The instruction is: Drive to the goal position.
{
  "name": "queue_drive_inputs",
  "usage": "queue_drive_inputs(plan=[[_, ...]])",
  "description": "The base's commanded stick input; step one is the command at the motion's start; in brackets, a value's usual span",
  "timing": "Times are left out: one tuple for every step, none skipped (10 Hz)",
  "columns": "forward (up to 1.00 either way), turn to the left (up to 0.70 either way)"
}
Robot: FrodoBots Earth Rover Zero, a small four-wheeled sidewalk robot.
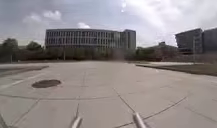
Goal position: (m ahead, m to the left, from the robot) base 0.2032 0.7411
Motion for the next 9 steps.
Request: queue_drive_inputs(plan=[[0.0, 0.45], [0.0, 0.45], [0.0, 0.45], [0.0, 0.45], [0.0, 0.45], [0.0, 0.45], [0.0, 0.45], [0.0, 0.45], [0.0, 0.45]])
